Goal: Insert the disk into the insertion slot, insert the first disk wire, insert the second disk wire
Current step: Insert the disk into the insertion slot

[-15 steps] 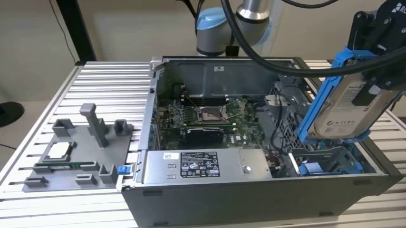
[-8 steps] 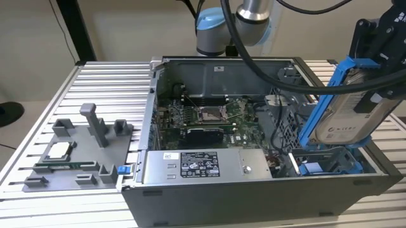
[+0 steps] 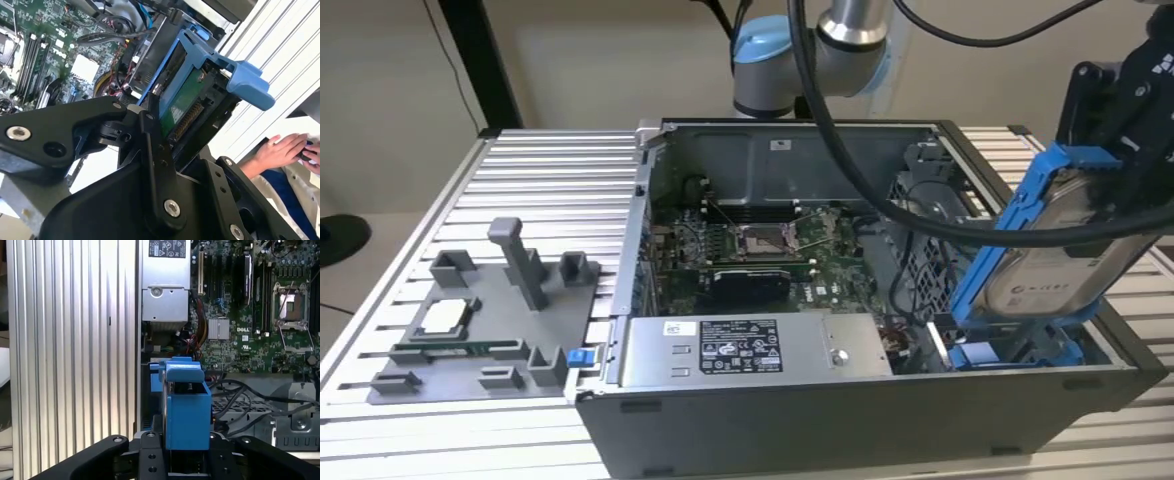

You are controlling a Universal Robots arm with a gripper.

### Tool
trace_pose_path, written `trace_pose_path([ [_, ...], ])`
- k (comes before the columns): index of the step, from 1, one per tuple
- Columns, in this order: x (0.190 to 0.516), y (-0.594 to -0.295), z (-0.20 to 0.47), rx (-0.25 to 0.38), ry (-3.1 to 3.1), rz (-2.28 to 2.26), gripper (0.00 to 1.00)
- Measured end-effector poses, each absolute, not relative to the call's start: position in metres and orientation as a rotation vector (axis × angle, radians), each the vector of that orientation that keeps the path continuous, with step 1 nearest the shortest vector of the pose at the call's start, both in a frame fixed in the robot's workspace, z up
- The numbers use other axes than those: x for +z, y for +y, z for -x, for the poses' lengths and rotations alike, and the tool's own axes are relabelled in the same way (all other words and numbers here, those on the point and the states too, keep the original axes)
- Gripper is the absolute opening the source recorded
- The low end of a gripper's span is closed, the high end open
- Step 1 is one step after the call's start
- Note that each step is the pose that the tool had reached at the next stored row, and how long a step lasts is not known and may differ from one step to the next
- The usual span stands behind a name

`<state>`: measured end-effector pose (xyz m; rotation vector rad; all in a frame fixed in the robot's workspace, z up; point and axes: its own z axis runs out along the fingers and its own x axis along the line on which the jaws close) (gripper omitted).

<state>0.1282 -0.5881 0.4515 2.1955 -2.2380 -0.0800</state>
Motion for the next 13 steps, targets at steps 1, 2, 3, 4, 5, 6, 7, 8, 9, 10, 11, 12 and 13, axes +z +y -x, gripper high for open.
trace_pose_path([
  [1,0.450,-0.588,-0.128,-0.083,-2.239,-2.197,0.00],
  [2,0.448,-0.588,-0.128,-0.087,-2.241,-2.198,0.00],
  [3,0.447,-0.588,-0.129,-0.091,-2.242,-2.200,0.00],
  [4,0.445,-0.588,-0.129,-0.097,-2.245,-2.203,0.00],
  [5,0.444,-0.588,-0.129,-0.101,-2.246,-2.205,0.00],
  [6,0.443,-0.588,-0.129,-0.106,-2.248,-2.207,0.00],
  [7,0.442,-0.588,-0.129,-0.112,-2.251,-2.209,0.00],
  [8,0.440,-0.588,-0.130,-0.116,-2.252,-2.211,0.00],
  [9,0.439,-0.588,-0.131,-0.119,-2.253,-2.212,0.00],
  [10,0.438,-0.588,-0.132,-0.122,-2.255,-2.214,0.00],
  [11,0.436,-0.588,-0.132,-0.126,-2.256,-2.215,0.00],
  [12,0.435,-0.588,-0.133,-0.130,-2.258,-2.217,0.00],
  [13,0.433,-0.588,-0.133,-0.133,-2.259,-2.218,0.00],
])
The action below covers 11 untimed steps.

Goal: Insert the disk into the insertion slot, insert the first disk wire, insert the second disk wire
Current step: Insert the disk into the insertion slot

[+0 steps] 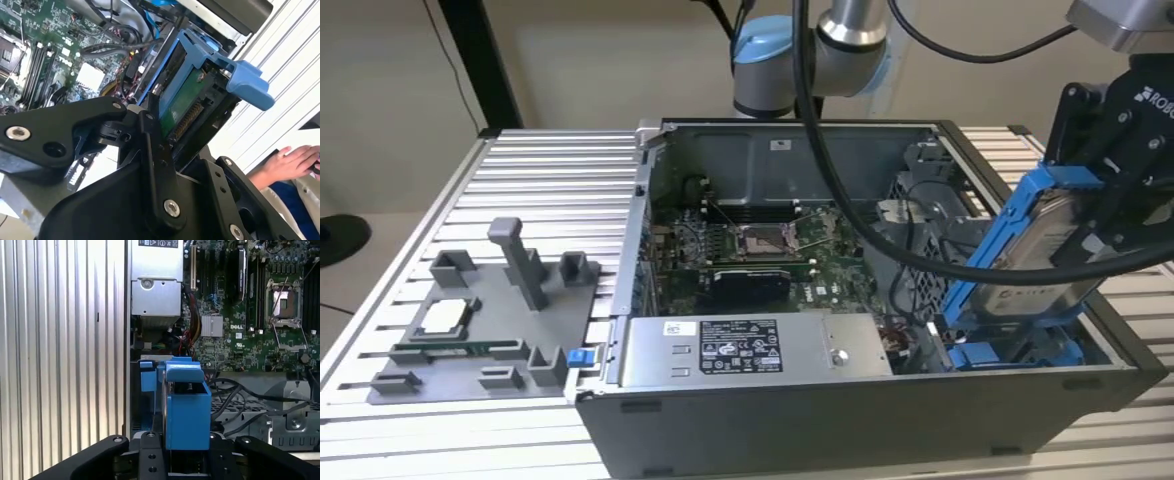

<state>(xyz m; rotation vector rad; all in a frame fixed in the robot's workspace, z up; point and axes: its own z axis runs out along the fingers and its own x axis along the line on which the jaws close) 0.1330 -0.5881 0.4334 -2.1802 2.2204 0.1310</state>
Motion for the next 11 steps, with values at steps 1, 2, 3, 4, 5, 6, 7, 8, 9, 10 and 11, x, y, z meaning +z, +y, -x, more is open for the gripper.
trace_pose_path([
  [1,0.432,-0.588,-0.133,0.134,2.219,2.179,0.00],
  [2,0.430,-0.588,-0.133,0.137,2.217,2.177,0.00],
  [3,0.429,-0.588,-0.134,0.140,2.216,2.176,0.00],
  [4,0.427,-0.588,-0.134,0.142,2.215,2.175,0.00],
  [5,0.425,-0.588,-0.134,0.144,2.214,2.174,0.00],
  [6,0.424,-0.588,-0.135,0.147,2.212,2.173,0.00],
  [7,0.422,-0.588,-0.135,0.149,2.211,2.172,0.00],
  [8,0.420,-0.588,-0.136,0.151,2.210,2.171,0.00],
  [9,0.419,-0.588,-0.136,0.153,2.209,2.170,0.00],
  [10,0.417,-0.588,-0.136,0.154,2.209,2.170,0.00],
  [11,0.415,-0.588,-0.137,0.155,2.208,2.169,0.00],
])
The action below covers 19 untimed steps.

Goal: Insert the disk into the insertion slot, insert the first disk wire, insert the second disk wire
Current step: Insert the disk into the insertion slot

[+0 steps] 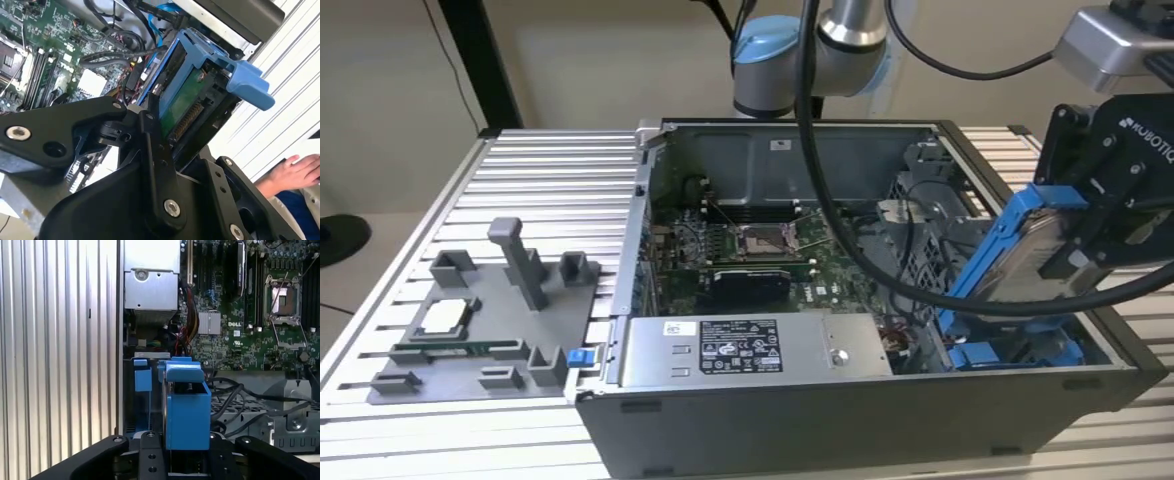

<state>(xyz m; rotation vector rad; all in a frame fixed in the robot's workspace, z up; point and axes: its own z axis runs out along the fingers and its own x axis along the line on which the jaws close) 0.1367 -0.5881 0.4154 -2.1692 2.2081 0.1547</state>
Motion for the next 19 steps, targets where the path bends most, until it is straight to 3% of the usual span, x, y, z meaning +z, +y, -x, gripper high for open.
trace_pose_path([
  [19,0.403,-0.591,-0.138,0.164,2.210,2.171,0.00],
])
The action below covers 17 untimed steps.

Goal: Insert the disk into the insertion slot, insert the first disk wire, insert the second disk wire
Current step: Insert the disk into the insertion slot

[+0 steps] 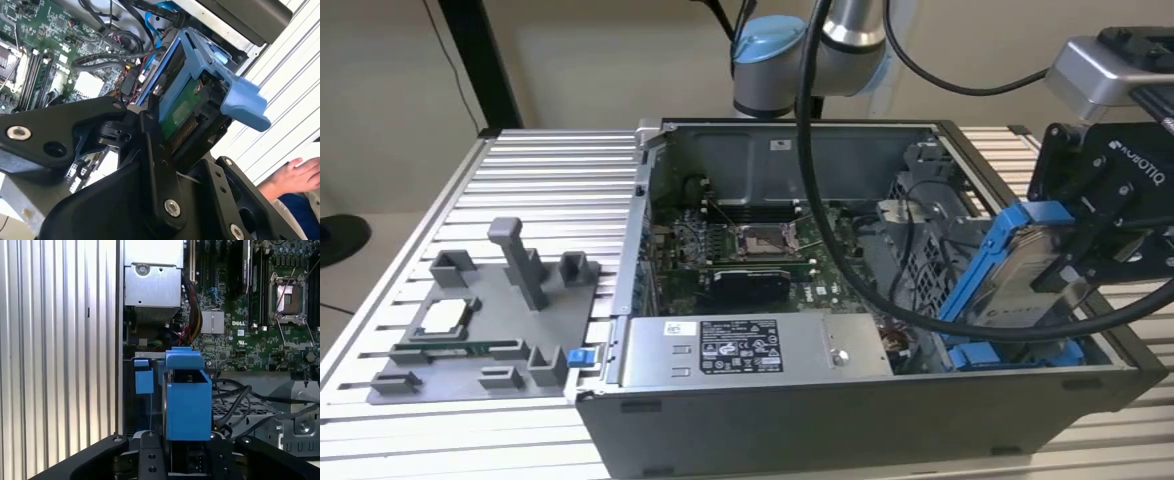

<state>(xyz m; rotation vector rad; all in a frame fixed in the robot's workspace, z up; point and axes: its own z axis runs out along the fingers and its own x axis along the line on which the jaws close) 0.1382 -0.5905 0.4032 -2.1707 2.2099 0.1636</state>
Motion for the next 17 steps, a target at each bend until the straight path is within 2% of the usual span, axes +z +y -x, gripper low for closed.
trace_pose_path([
  [17,0.4107,-0.5926,-0.1461,0.211,2.216,2.192,0.00],
])
